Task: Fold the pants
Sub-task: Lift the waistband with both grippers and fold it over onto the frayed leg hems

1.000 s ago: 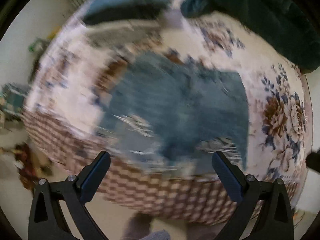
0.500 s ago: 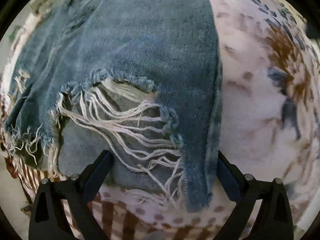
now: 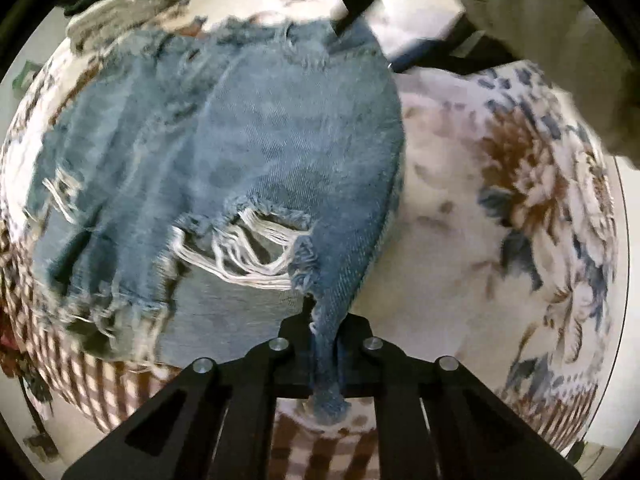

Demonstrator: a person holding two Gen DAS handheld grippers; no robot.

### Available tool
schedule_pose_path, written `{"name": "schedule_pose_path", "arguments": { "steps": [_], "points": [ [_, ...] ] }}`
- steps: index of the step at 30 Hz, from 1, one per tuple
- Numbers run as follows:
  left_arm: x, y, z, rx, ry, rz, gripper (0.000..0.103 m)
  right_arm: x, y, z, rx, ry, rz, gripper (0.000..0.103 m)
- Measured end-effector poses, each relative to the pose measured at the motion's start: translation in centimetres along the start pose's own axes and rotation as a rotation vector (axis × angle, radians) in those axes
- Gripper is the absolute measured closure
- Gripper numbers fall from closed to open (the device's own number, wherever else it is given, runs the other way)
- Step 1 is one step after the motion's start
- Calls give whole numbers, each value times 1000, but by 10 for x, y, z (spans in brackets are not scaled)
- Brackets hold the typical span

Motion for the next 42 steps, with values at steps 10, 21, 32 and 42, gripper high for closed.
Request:
{"name": "schedule_pose_path", "arguments": {
  "steps": [10,21,32,42],
  "points": [
    [85,20,74,61,-98,-117,99,55,-11,78,37,-86,-168,93],
    [84,66,266,416,-122,-130,99,9,33,276,211,-75,-156,93],
    [-33,96,377,590,-110,-8,97,-140,84,341,331,-276,8,93],
    [-40,79,395,785,-245,-6,28,-143,80,350,398,-155,74,20]
  ]
}}
Point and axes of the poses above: each gripper's, at about its wrist camera, not at the fingertips, and x roughly against the way its jaws point, z to its left, y to its top, the point moved 5 cm from there along -x, roughly the way its jaws point, and after that the axes turned 11 degrees about x, right-handed, at the moved point
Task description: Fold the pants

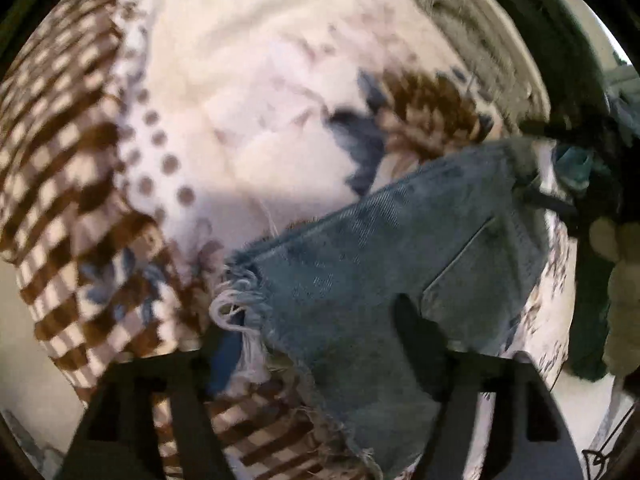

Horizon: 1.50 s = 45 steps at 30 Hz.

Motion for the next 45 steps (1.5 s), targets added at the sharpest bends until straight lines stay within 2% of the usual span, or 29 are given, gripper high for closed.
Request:
{"name": "schedule_pose_path", "arguments": {
  "steps": [2,5,6,8,11,14,16,20,23,24,26,28,29,30,31,35,37,41,45],
  "points": [
    [17,-4,-6,18,-47,-52,23,18,-9,-10,6,4,-18,20],
    [36,-20,-17,60,-98,-94,23,47,-28,-38,-22,-2,-59,8],
    [38,-25,-21,78,-111,-93,23,56,-36,-53,-40,-8,-70,8],
    [37,-46,-21,153,-158,-63,23,66,-51,-81,-80,-28,-75,8],
    [17,-88,-15,261,-181,25,23,64,-72,-125,-151,-31,-71,8],
    [-14,-127,-1,373,-169,119,23,45,-85,-157,-208,38,-64,8],
    [-31,-146,8,459,-166,151,23,28,-87,-170,-230,91,-69,11],
    [-47,-157,9,532,-162,136,23,-1,-88,-184,-273,187,-80,23],
    [-53,-153,2,557,-153,112,25,-12,-89,-182,-283,256,-109,27],
    [-54,-150,-2,557,-157,100,32,-15,-89,-182,-293,272,-119,35],
    [-49,-142,-6,540,-180,55,68,-18,-90,-180,-307,276,-139,42],
    [-37,-132,-15,486,-194,12,82,-16,-94,-178,-323,272,-170,55],
    [-31,-127,-16,464,-195,-6,84,-14,-98,-178,-331,267,-187,58],
    [-26,-123,-19,438,-201,-19,85,-12,-102,-177,-343,260,-202,66],
    [-20,-118,-20,401,-205,-24,85,-9,-105,-176,-351,261,-215,69],
    [-2,-108,-11,325,-224,-17,86,12,-120,-167,-370,229,-254,73],
    [4,-107,-8,261,-243,28,86,26,-138,-163,-374,221,-264,74],
    [7,-114,3,142,-229,77,86,49,-180,-155,-384,197,-270,74],
    [16,-124,23,36,-209,131,86,59,-250,-150,-433,182,-259,74]
  ]
}}
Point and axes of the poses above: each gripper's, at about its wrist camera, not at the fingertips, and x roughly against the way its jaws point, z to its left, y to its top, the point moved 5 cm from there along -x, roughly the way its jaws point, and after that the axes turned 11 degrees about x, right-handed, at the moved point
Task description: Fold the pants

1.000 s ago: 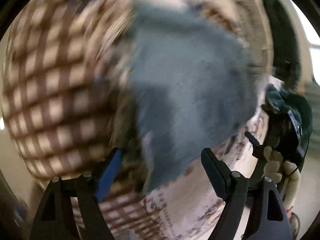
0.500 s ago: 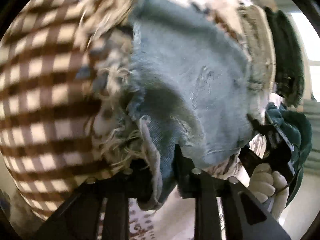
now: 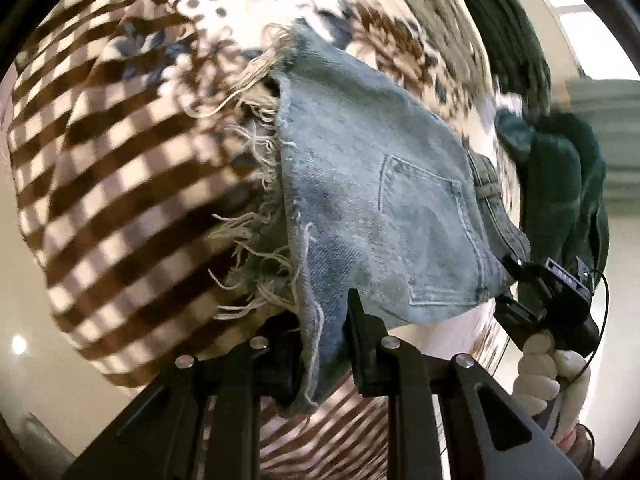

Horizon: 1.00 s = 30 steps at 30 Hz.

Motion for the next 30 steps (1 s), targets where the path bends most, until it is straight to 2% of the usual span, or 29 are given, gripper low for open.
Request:
{"name": "schedule_pose_path", "arguments": {
  "steps": [3,6,7,8,9,10,13,14,18,23,27,30],
  "points": [
    [4,-10,21,6,27,37,83,4,-45,-23,-47,4,49,73],
    [7,-20,32,62,24,72,78,-3,-59,-43,-62,-15,109,54],
    [14,-24,32,86,13,56,68,-4,-59,-47,-62,-27,121,52],
    [22,-28,31,104,-3,31,45,-1,-58,-51,-53,-40,133,47],
    [33,-32,29,127,-29,-2,32,3,-57,-52,-31,-38,135,43],
    [43,-38,26,164,-65,-41,24,8,-54,-51,-9,-32,130,36],
    [48,-54,21,300,-164,-86,24,15,-48,-46,38,-16,136,31],
    [40,-59,19,361,-222,-83,24,15,-49,-46,43,1,147,31],
    [-11,-63,12,503,-304,-75,24,-5,-45,-47,59,33,197,31],
    [-63,-45,20,660,-335,-109,24,-36,-31,-52,33,93,200,31],
    [-70,-39,35,770,-337,-116,23,-47,-19,-53,6,151,139,31],
    [-66,-40,32,785,-333,-122,23,-40,-16,-46,-5,220,74,32]
  ]
}}
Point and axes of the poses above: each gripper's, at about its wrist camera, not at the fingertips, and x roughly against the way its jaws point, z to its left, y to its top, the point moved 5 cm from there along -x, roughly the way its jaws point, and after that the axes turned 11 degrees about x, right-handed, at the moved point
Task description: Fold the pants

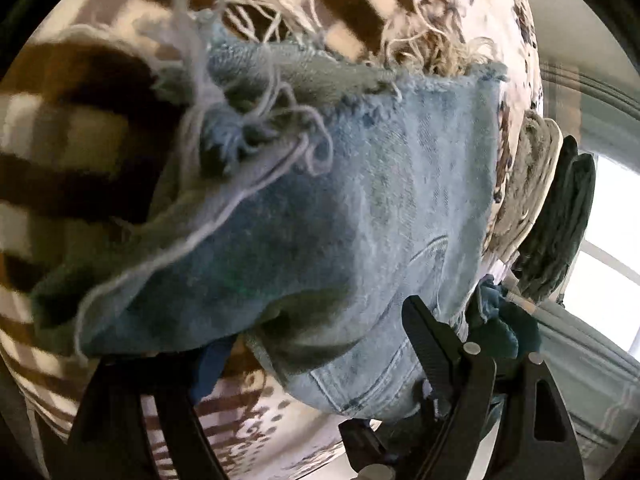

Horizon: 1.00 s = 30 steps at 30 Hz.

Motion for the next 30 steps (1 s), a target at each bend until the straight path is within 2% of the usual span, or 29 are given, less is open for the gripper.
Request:
{"name": "schedule_pose_path", "arguments": {
  "steps": [2,5,7,9,13,15,16,17,18,20,22,26,30],
  "points": [
    [4,-5,-5,-15,-8,-8,23,0,-2,1,16,12,-8,32],
    [0,-5,-9,-61,25,-12,23,-19,-11,-11,0,17,55,32],
    [-2,-4,-12,-94,48,-9,23,-27,-15,-11,-2,42,62,32],
    [-4,-3,-12,-100,64,-8,23,-33,-12,-6,-13,60,57,28],
    [1,-6,-20,-110,51,0,23,-36,2,15,-19,129,13,28],
    [2,-8,-24,-140,46,-2,23,-33,8,31,9,178,-9,33],
    [2,-8,-24,-154,49,-3,23,-33,10,34,12,180,-12,39],
    [1,-7,-21,-153,52,-2,23,-36,10,33,8,160,-5,47],
    [0,-5,-17,-141,57,-1,23,-42,9,26,-5,82,17,63],
    [0,-4,-11,-108,44,10,23,-46,7,12,-74,43,30,66],
    [2,-9,-9,-104,42,18,23,-45,8,8,-163,67,23,67],
    [-1,-17,2,-47,14,57,23,-38,9,30,-197,117,-1,68],
    [-8,-10,1,17,-52,62,23,-30,11,46,-223,180,-7,69]
  ]
}}
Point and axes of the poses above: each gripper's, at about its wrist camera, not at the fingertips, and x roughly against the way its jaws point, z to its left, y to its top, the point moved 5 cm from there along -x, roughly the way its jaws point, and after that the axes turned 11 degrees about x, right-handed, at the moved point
